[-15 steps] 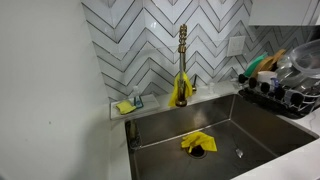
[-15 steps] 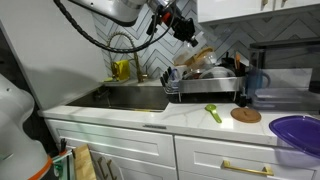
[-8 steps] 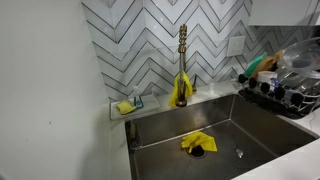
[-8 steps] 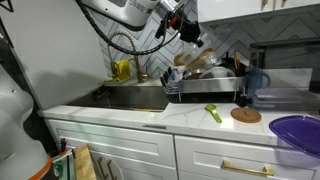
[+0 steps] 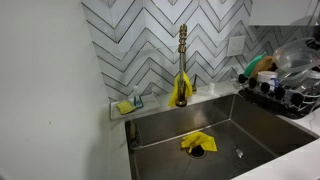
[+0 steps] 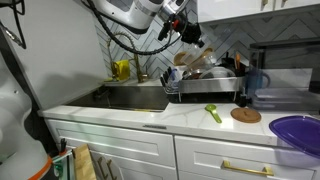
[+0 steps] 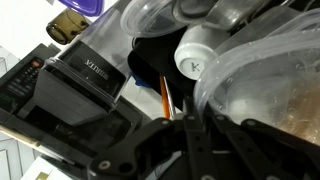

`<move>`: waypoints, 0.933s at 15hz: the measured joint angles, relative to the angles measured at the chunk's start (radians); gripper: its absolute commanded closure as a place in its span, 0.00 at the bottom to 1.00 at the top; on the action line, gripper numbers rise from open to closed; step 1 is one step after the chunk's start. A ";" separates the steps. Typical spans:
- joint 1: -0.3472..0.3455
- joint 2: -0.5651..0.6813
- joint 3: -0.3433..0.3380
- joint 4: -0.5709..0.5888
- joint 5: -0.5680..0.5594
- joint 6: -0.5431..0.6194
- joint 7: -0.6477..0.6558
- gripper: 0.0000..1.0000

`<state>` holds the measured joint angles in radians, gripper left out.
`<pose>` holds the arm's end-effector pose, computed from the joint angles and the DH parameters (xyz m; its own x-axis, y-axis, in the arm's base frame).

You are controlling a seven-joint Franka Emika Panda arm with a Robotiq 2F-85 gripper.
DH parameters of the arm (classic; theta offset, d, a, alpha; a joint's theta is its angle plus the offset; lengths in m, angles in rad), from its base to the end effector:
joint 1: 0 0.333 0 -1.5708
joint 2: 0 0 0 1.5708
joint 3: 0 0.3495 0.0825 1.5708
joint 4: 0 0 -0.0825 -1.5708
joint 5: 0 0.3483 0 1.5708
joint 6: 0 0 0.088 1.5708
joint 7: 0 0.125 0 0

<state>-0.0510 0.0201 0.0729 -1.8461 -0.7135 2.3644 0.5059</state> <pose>0.5858 -0.0039 0.5964 0.8153 0.0587 0.5760 -0.2150 -0.8930 0.3954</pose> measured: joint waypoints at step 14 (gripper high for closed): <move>0.033 0.025 -0.024 0.035 -0.061 0.003 0.003 0.00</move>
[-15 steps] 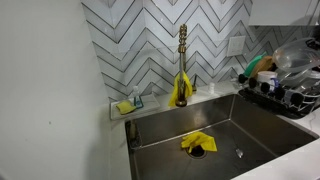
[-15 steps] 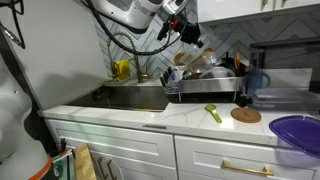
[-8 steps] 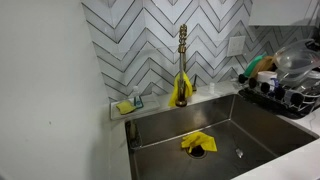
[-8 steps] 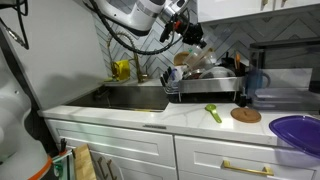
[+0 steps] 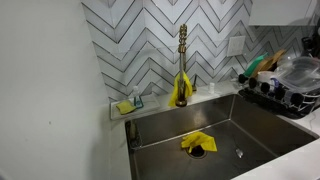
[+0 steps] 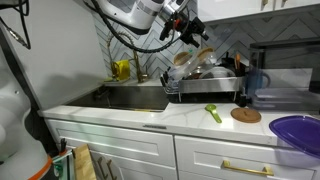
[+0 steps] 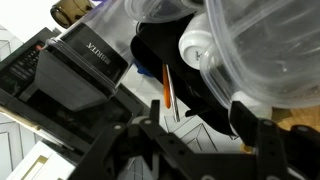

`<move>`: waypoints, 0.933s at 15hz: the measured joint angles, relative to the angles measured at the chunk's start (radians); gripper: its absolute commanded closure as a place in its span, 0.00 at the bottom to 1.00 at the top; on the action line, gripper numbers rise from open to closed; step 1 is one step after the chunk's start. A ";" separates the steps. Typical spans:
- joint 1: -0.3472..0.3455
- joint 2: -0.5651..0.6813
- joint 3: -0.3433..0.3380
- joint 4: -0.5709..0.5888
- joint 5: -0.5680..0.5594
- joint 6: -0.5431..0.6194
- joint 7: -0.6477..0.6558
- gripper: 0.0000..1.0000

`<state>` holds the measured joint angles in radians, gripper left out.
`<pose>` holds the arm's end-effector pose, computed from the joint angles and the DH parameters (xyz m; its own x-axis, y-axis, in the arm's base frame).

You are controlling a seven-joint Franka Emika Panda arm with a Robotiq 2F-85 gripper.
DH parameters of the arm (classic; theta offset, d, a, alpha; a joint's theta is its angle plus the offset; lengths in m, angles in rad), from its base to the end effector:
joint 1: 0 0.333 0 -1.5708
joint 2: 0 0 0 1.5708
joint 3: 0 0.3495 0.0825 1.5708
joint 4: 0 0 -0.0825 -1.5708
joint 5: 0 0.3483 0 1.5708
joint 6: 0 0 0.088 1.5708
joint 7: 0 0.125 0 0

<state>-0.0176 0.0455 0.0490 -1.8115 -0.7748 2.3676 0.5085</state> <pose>0.5958 0.0010 0.5998 0.8047 0.1131 0.5828 -0.1969 -0.8753 0.4417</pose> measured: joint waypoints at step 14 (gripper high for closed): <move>0.028 -0.061 -0.002 0.038 0.213 -0.239 -0.016 0.00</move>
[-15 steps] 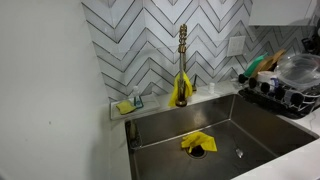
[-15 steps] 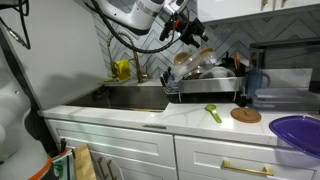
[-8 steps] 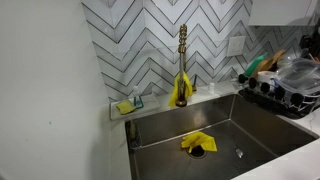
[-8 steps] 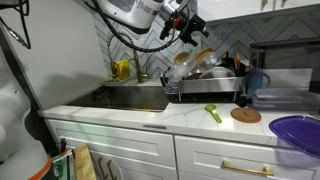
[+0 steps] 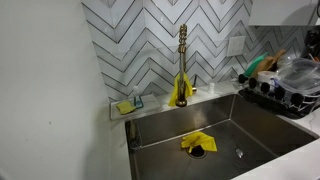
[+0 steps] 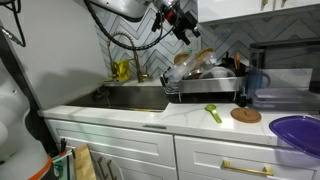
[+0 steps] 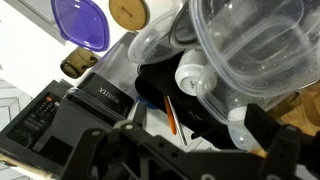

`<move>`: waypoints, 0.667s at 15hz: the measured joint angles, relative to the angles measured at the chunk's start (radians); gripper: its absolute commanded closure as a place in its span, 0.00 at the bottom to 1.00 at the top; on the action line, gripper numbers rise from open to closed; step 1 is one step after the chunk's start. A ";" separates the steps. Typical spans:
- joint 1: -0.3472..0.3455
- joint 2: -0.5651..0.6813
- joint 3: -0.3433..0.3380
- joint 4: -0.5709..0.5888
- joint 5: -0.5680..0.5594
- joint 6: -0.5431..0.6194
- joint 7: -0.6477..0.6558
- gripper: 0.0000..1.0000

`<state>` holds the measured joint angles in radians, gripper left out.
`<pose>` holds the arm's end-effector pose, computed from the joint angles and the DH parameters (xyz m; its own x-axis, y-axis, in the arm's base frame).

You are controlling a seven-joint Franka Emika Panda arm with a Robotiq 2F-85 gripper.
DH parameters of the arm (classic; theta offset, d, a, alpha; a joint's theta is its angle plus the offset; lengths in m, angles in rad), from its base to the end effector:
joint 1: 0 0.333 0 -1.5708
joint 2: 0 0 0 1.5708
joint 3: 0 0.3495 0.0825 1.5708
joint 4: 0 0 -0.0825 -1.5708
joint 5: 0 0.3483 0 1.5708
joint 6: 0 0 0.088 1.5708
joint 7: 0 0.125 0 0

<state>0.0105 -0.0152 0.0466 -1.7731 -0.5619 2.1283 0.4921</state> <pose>0.5646 0.0007 0.6243 0.8623 -0.1020 0.4960 -0.2952 -0.8971 0.3287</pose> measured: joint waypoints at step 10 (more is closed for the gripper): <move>-0.017 -0.194 -0.004 0.002 0.215 -0.132 -0.009 0.00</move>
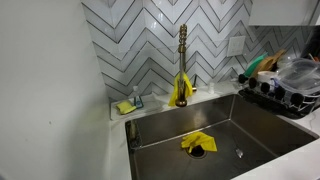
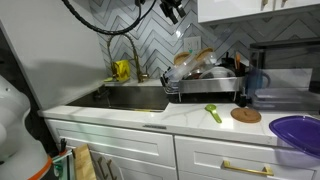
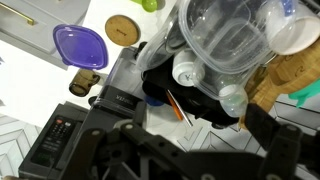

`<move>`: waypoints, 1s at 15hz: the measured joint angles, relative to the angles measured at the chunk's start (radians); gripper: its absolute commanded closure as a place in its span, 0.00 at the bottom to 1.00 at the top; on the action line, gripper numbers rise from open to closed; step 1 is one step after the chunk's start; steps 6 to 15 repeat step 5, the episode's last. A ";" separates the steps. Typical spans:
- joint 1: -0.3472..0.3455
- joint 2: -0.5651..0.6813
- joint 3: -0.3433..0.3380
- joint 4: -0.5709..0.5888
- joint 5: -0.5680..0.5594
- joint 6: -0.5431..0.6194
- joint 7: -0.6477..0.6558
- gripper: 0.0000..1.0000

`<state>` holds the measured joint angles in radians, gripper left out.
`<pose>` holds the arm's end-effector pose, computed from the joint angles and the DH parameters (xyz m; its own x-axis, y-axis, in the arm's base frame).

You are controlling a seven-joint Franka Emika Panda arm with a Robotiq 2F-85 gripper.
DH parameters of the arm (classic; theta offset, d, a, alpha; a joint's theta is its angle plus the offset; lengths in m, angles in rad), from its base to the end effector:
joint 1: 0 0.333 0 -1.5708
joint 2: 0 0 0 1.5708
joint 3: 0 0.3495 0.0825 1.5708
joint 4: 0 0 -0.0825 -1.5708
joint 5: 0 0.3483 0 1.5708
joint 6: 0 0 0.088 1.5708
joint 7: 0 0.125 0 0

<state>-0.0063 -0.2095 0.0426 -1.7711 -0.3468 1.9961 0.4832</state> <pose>0.4885 -0.0058 0.7061 0.8125 -0.2797 0.5115 -0.3923 -0.9113 0.1248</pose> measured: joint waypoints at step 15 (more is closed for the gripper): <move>-0.002 -0.033 0.000 -0.004 0.020 -0.001 0.000 0.00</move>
